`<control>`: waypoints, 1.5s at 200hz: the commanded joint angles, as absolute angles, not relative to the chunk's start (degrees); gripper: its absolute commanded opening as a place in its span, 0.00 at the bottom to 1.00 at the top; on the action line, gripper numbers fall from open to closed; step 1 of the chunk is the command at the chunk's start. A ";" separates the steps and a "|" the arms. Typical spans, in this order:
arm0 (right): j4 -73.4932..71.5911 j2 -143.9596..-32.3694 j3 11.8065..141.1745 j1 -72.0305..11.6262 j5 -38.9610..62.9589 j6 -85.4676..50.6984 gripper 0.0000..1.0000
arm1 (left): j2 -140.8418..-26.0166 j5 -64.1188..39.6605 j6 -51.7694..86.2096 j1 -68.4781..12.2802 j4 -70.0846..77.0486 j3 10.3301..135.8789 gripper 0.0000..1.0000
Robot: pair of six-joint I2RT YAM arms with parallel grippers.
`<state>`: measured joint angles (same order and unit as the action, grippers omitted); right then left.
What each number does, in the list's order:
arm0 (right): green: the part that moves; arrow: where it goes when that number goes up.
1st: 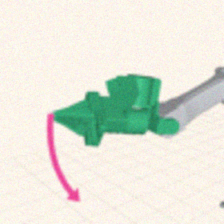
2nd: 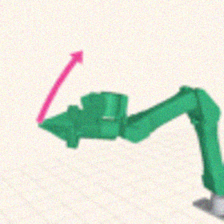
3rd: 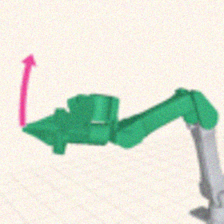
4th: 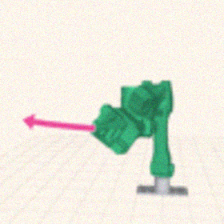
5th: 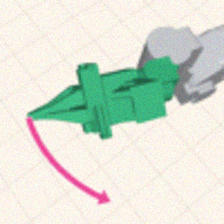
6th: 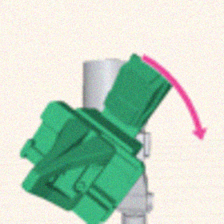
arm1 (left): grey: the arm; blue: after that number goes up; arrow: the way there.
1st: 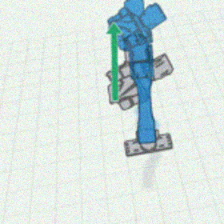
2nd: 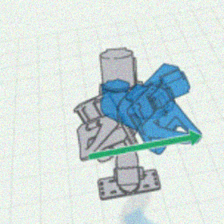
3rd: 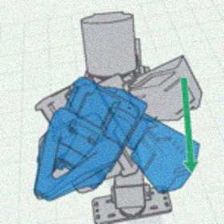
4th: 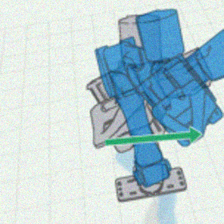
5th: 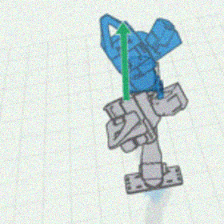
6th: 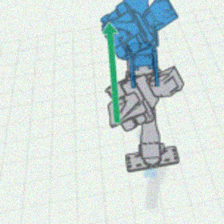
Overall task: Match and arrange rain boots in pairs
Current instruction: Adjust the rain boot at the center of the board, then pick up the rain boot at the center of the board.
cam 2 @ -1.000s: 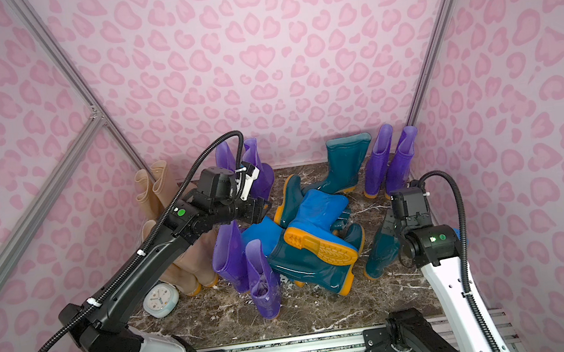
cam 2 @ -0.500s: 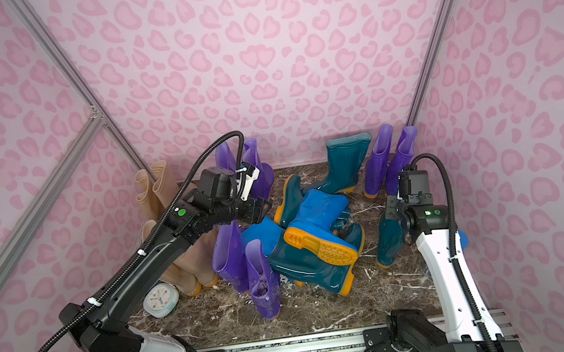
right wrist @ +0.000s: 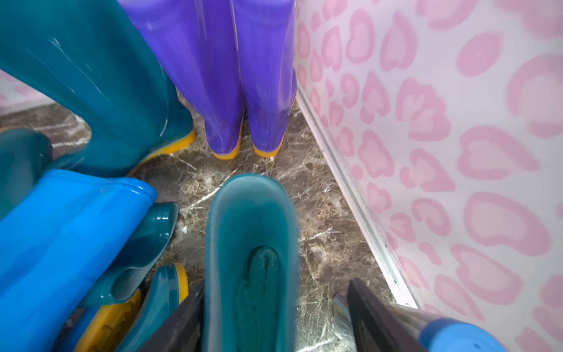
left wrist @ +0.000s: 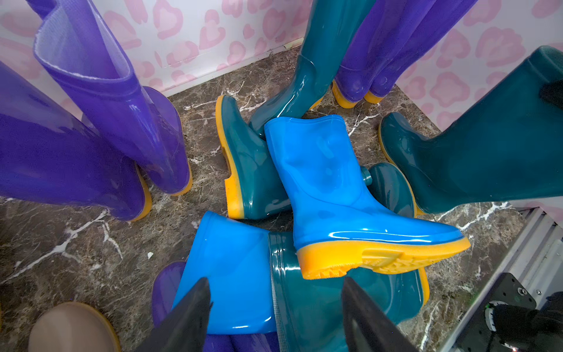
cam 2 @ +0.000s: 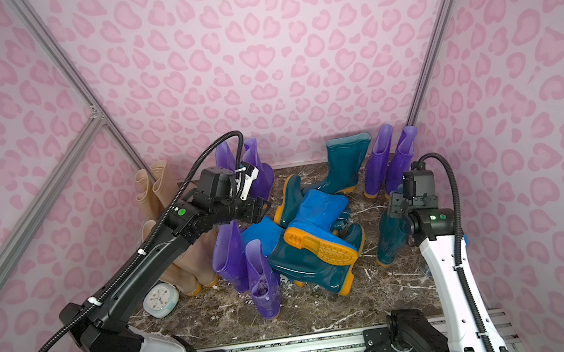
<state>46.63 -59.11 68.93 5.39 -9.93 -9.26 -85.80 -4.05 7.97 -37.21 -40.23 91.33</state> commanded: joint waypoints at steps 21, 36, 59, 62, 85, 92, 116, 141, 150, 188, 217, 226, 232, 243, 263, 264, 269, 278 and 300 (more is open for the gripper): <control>52.02 -57.66 76.18 4.50 -10.46 -8.53 0.73 | -85.08 -2.99 7.75 -37.26 -38.41 91.41 0.70; 53.97 -57.48 79.39 0.82 -10.72 -10.24 0.69 | -85.08 -2.39 7.79 -37.26 -38.50 91.41 0.70; 54.75 -57.76 82.09 -14.02 -14.63 -16.60 0.63 | -85.05 -1.97 7.81 -37.18 -38.50 91.32 0.70; 54.66 -58.01 82.23 -16.44 -15.34 -17.60 0.62 | -85.14 -1.83 7.78 -37.18 -38.50 91.32 0.70; 55.27 -62.70 82.03 -34.16 -22.20 -22.83 0.61 | -85.58 -0.64 7.93 -37.18 -38.71 91.32 0.70; 55.75 -65.23 82.24 -37.97 -23.23 -23.72 0.65 | -85.69 -0.35 7.93 -37.18 -38.74 91.32 0.70; 50.69 -71.37 79.56 -41.91 -23.16 -27.61 0.76 | -86.17 -0.45 8.44 -36.88 -38.77 91.36 0.70; 37.54 -73.08 71.84 -36.57 -20.04 -30.82 0.77 | -86.49 -2.81 7.36 -36.26 -39.77 92.24 0.70; 33.33 -73.29 69.38 -33.30 -18.11 -31.32 0.75 | -86.31 -1.89 6.81 -36.04 -40.49 92.86 0.69; 25.92 -77.27 66.41 -28.15 -13.43 -30.09 0.81 | -84.19 5.76 9.22 -36.04 -51.75 98.95 0.70; 14.57 -80.83 61.47 -20.73 -2.61 -31.42 0.88 | -85.39 4.73 10.28 -37.75 -64.15 104.10 0.70; 14.53 -82.92 62.15 -19.64 -1.87 -32.88 0.88 | -85.88 4.90 10.25 -39.30 -65.38 104.20 0.70; 15.56 -84.43 62.94 -19.11 -1.64 -33.35 0.88 | -86.35 4.56 10.29 -40.10 -65.65 104.15 0.70; 15.91 -86.44 63.45 -19.06 -1.45 -33.86 0.89 | -87.96 2.88 10.46 -41.39 -65.91 105.09 0.70; 14.68 -86.82 62.46 -19.16 0.86 -37.61 0.89 | -92.02 -3.79 9.10 -42.76 -64.50 107.69 0.70; 14.68 -86.74 62.43 -19.25 0.56 -37.70 0.90 | -92.29 -4.09 8.99 -42.82 -64.33 107.85 0.70; 14.72 -86.41 62.16 -19.33 -0.21 -37.95 0.90 | -93.72 -5.43 8.36 -43.01 -63.87 109.05 0.70; 15.12 -85.37 61.35 -19.12 -1.59 -38.29 0.90 | -97.18 -5.59 7.58 -43.15 -65.07 113.22 0.70; 14.36 -81.82 56.45 -17.77 -2.86 -39.82 0.89 | -106.08 -5.73 4.96 -43.32 -68.03 122.33 0.69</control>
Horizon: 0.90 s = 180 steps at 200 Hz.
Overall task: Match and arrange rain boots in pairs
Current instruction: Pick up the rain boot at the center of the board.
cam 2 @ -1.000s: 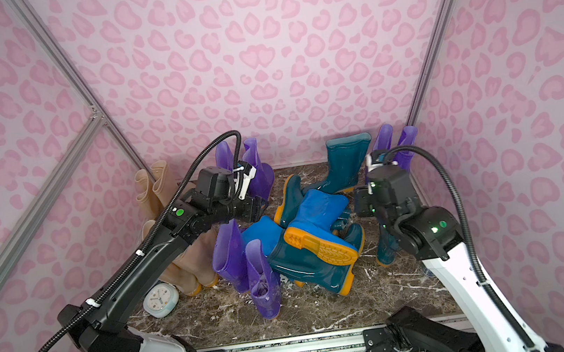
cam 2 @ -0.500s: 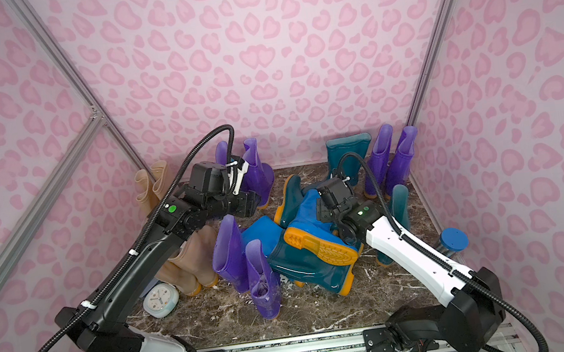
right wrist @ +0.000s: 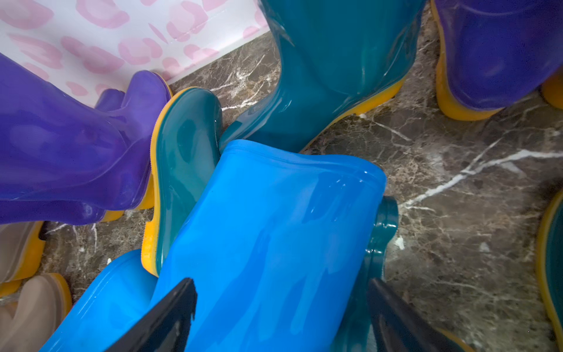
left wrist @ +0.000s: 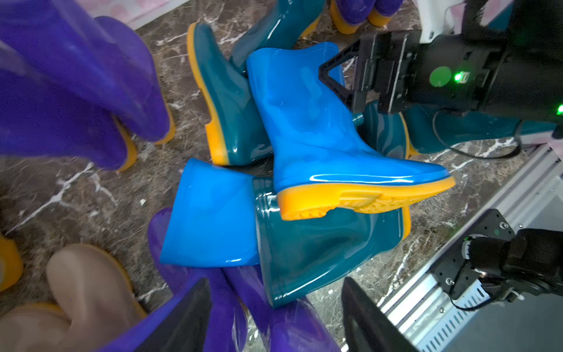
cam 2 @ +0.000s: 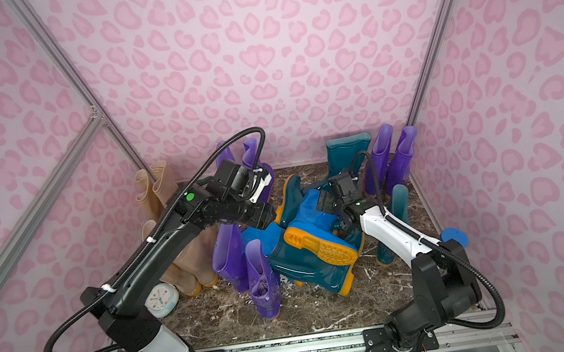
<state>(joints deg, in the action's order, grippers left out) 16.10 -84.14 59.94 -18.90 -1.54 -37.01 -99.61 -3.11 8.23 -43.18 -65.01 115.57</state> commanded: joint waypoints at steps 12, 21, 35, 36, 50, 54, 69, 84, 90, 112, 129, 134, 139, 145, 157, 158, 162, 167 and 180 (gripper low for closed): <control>14.41 -80.75 55.06 -16.95 -2.85 -39.64 0.89 | -110.59 -7.72 3.98 -43.33 -68.67 125.31 0.69; 14.38 -80.34 54.17 -16.53 -2.52 -39.56 0.86 | -113.73 -8.56 4.03 -43.24 -68.68 127.22 0.69; 14.32 -80.73 53.20 -16.52 -0.91 -39.46 0.85 | -118.42 -11.80 4.26 -43.07 -68.92 131.29 0.69; 14.37 -80.80 53.23 -16.52 -0.89 -39.42 0.85 | -118.62 -11.96 4.33 -43.07 -68.96 131.74 0.69; 12.83 -81.36 51.65 -15.96 1.82 -39.70 0.85 | -124.57 -13.61 4.78 -42.81 -71.44 138.59 0.69; 12.06 -81.49 51.12 -15.51 3.49 -39.99 0.85 | -126.08 -13.75 5.01 -42.71 -72.43 141.10 0.69; 8.15 -81.93 48.39 -14.35 9.78 -41.59 0.85 | -131.32 -14.48 6.08 -42.03 -74.39 146.20 0.69; 5.69 -82.20 47.09 -14.19 14.15 -42.19 0.85 | -133.75 -17.48 7.49 -41.11 -74.23 146.32 0.67; 4.90 -82.39 46.91 -14.16 15.57 -42.07 0.85 | -134.19 -17.91 7.72 -40.77 -73.95 145.55 0.66; 2.27 -83.04 46.45 -14.05 21.02 -42.69 0.82 | -133.94 -18.65 8.37 -40.25 -72.12 141.75 0.64; 0.81 -82.45 46.29 -14.02 22.98 -42.83 0.77 | -133.70 -18.67 8.58 -40.19 -71.56 140.44 0.64; 0.25 -82.23 46.15 -13.98 23.63 -42.93 0.76 | -133.60 -18.86 8.60 -40.16 -71.35 139.74 0.64; 0.32 -82.18 46.41 -13.97 24.33 -42.91 0.75 | -133.66 -19.41 8.48 -39.99 -71.14 139.00 0.64; 0.35 -82.18 46.49 -13.89 25.01 -42.66 0.73 | -133.56 -20.02 8.44 -39.91 -70.88 138.04 0.64; -0.33 -82.20 46.23 -13.88 26.01 -43.10 0.59 | -133.48 -20.47 8.53 -39.85 -69.76 135.83 0.63; -0.56 -82.06 46.10 -13.88 26.10 -43.13 0.57 | -133.49 -20.43 8.53 -39.87 -69.68 135.77 0.63; -1.56 -81.82 45.73 -13.88 26.52 -43.37 0.54 | -133.46 -19.97 8.59 -39.88 -69.61 135.34 0.62; -2.43 -81.42 45.42 -13.88 26.95 -43.69 0.50 | -133.39 -19.69 8.66 -39.95 -69.61 134.98 0.62; -1.61 -80.92 46.08 -13.82 26.01 -43.40 0.33 | -132.46 -19.70 8.44 -39.91 -68.41 133.02 0.61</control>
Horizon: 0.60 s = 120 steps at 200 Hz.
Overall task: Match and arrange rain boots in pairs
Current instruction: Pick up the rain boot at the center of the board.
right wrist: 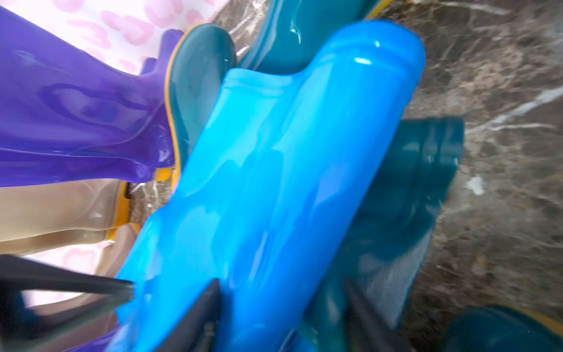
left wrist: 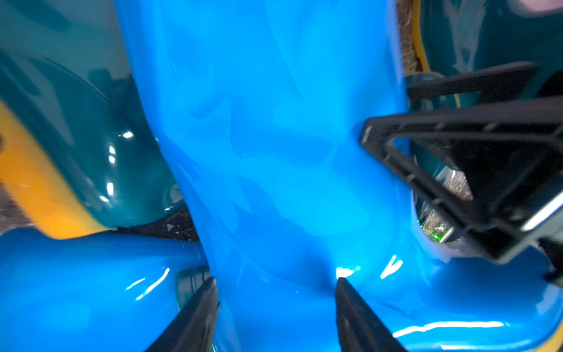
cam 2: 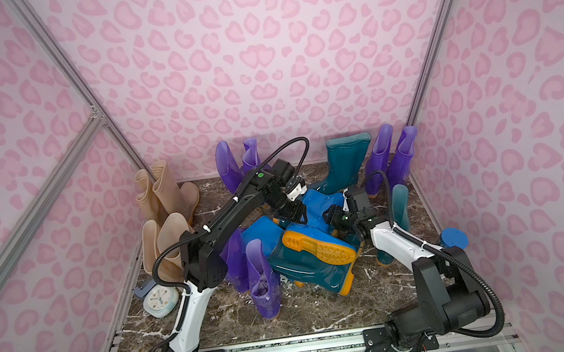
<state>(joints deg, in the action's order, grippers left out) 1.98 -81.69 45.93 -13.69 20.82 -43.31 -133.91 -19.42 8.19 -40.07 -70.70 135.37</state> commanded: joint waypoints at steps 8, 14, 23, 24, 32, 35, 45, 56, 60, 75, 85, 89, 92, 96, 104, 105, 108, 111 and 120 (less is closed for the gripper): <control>-1.62 -80.67 46.27 -13.88 26.22 -43.06 0.26 | -131.95 -19.28 8.37 -39.90 -68.13 132.31 0.61; -1.51 -80.61 46.52 -13.82 26.47 -42.73 0.16 | -131.54 -19.26 8.31 -39.84 -67.99 132.00 0.61; -0.61 -80.15 47.27 -14.03 26.31 -41.63 0.04 | -130.93 -19.36 8.11 -39.73 -68.18 132.02 0.61; -0.57 -80.11 47.32 -14.09 26.25 -41.51 0.04 | -130.86 -19.30 8.14 -39.73 -68.23 132.02 0.61; -0.15 -79.52 47.78 -14.41 25.70 -40.44 0.00 | -129.98 -19.09 7.97 -39.64 -68.29 132.10 0.61; 0.16 -79.24 47.97 -14.51 25.40 -40.17 0.00 | -129.68 -19.01 7.92 -39.58 -68.29 132.08 0.61; 0.47 -78.18 48.58 -15.52 24.98 -38.36 0.00 | -128.44 -18.85 7.53 -39.22 -68.38 132.28 0.61; 1.83 -76.94 49.93 -17.08 24.87 -35.23 0.00 | -126.80 -19.32 7.26 -38.50 -68.72 132.62 0.62; 2.43 -76.46 50.37 -17.74 24.71 -34.13 0.00 | -126.08 -19.80 7.13 -38.14 -68.66 132.53 0.63; 4.20 -74.21 51.48 -20.19 23.39 -29.84 0.00 | -123.51 -20.65 6.72 -36.85 -68.25 132.07 0.65; 5.09 -72.24 51.16 -21.49 22.46 -27.35 0.00 | -121.65 -20.98 6.04 -35.98 -67.75 131.34 0.67; 5.16 -71.30 50.91 -22.07 22.25 -26.16 0.00 | -120.87 -21.07 5.78 -35.62 -67.31 130.84 0.68; 5.35 -70.53 50.52 -22.42 21.85 -25.31 0.00 | -120.24 -21.20 5.64 -35.34 -66.78 130.22 0.68; 5.60 -69.56 50.04 -22.67 21.01 -24.29 0.00 | -119.42 -21.38 5.47 -35.00 -66.09 129.33 0.69; 5.82 -67.62 48.60 -23.01 19.75 -22.26 0.00 | -117.80 -22.28 5.35 -34.08 -64.27 127.14 0.70; 5.77 -67.43 48.38 -23.02 19.72 -22.03 0.00 | -117.61 -22.43 5.40 -34.00 -64.04 126.90 0.70; 5.48 -66.62 47.63 -23.00 19.83 -21.07 0.00 | -117.07 -22.99 5.42 -33.59 -63.20 126.00 0.71; 5.11 -65.89 46.79 -23.04 19.94 -20.21 0.00 | -116.54 -23.62 5.54 -33.19 -62.34 125.23 0.71; 3.97 -63.64 43.91 -23.11 18.70 -18.60 0.00 | -115.20 -25.81 5.96 -32.17 -59.30 122.01 0.72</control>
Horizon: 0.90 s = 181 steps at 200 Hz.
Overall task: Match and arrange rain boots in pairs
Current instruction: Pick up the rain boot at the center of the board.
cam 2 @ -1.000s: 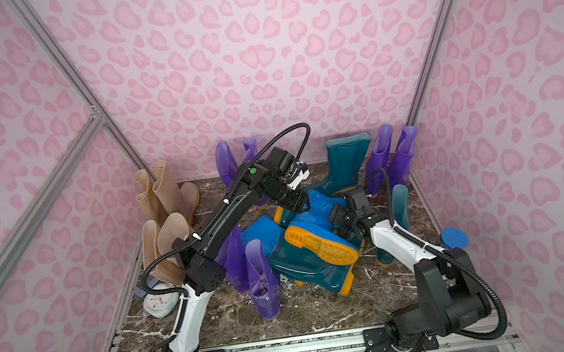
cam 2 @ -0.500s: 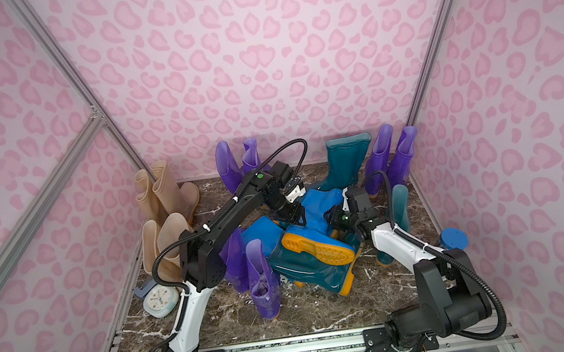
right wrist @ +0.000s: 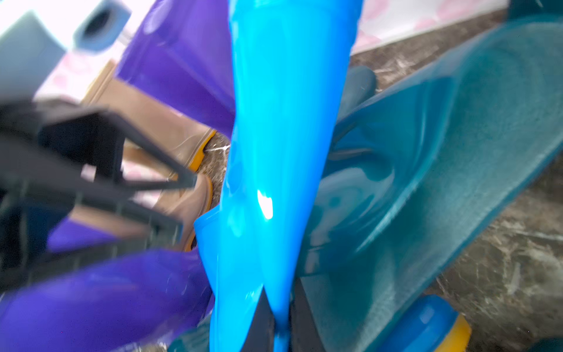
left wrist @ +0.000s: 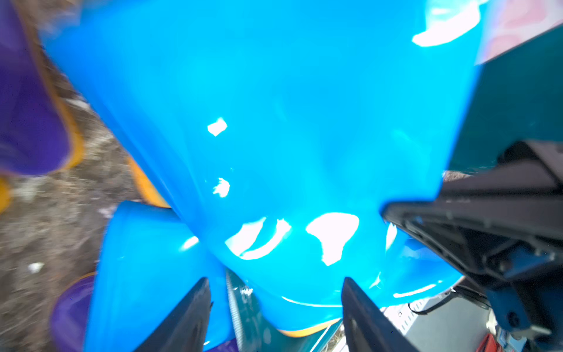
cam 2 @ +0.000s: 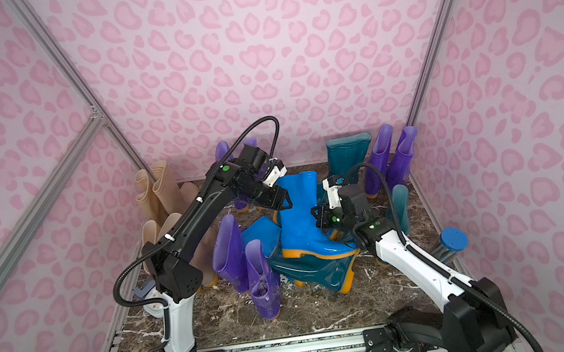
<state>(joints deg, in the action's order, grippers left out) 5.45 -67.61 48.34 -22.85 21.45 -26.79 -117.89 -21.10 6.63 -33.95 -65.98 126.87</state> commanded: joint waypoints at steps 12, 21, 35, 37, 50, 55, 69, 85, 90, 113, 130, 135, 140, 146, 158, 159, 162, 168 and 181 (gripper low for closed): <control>1.59 -60.54 39.80 -23.11 17.39 -17.25 0.00 | -113.44 -27.32 7.32 -31.03 -54.55 117.82 0.72; 0.07 -58.27 37.02 -23.12 16.00 -16.61 0.00 | -112.35 -28.74 8.45 -30.34 -51.46 115.15 0.73; -1.29 -54.71 33.93 -23.18 16.61 -15.00 0.00 | -110.86 -31.95 9.58 -29.50 -47.11 112.24 0.75; -1.60 -54.30 33.36 -23.26 16.61 -14.89 0.00 | -110.66 -32.18 9.84 -29.39 -46.76 111.75 0.76; -4.99 -50.73 29.66 -23.36 15.91 -15.20 0.00 | -110.34 -34.68 10.99 -29.18 -42.77 109.87 0.76; -6.67 -49.62 28.17 -23.38 15.67 -15.26 0.00 | -110.66 -35.40 11.70 -29.19 -41.56 109.63 0.77; -9.39 -47.50 25.71 -23.33 15.33 -16.18 0.00 | -112.35 -39.41 13.43 -29.31 -39.35 110.04 0.77; -8.83 -48.13 26.46 -23.37 15.48 -16.61 0.00 | -114.25 -40.81 14.33 -29.92 -38.41 110.88 0.79; -8.35 -48.47 26.77 -23.36 15.45 -16.69 0.00 | -114.69 -41.18 14.28 -30.18 -38.20 111.00 0.79; -7.44 -49.70 27.50 -23.55 17.05 -16.19 0.00 | -116.72 -41.88 14.42 -31.78 -37.71 111.61 0.79; -7.93 -49.66 27.30 -23.71 16.90 -16.53 0.00 | -118.02 -41.70 14.67 -32.84 -37.97 112.33 0.78; -8.24 -49.70 27.18 -23.78 17.00 -16.75 0.00 | -118.04 -41.83 14.93 -33.02 -37.69 112.30 0.76; -8.67 -49.74 26.83 -23.72 17.29 -16.91 0.00 | -117.92 -41.76 15.21 -33.13 -37.09 112.01 0.74; -8.68 -49.83 26.72 -23.75 17.55 -16.95 0.00 | -117.55 -42.14 15.83 -33.22 -35.96 111.30 0.69; -8.44 -49.95 26.63 -23.81 17.70 -17.31 0.02 | -116.91 -44.22 17.69 -33.22 -33.38 110.05 0.53; -8.44 -49.93 26.59 -23.81 17.64 -17.31 0.03 | -116.86 -44.39 17.81 -33.22 -33.17 110.00 0.50; -8.32 -49.95 26.70 -23.82 17.55 -17.38 0.06 | -116.82 -45.02 18.26 -33.22 -32.63 109.74 0.42; -8.03 -49.79 26.87 -23.79 17.01 -17.82 0.09 | -116.66 -45.91 18.85 -33.28 -32.00 109.53 0.26; -7.68 -49.49 27.21 -23.69 16.71 -17.84 0.24 | -116.14 -46.43 19.34 -33.40 -32.26 109.45 0.03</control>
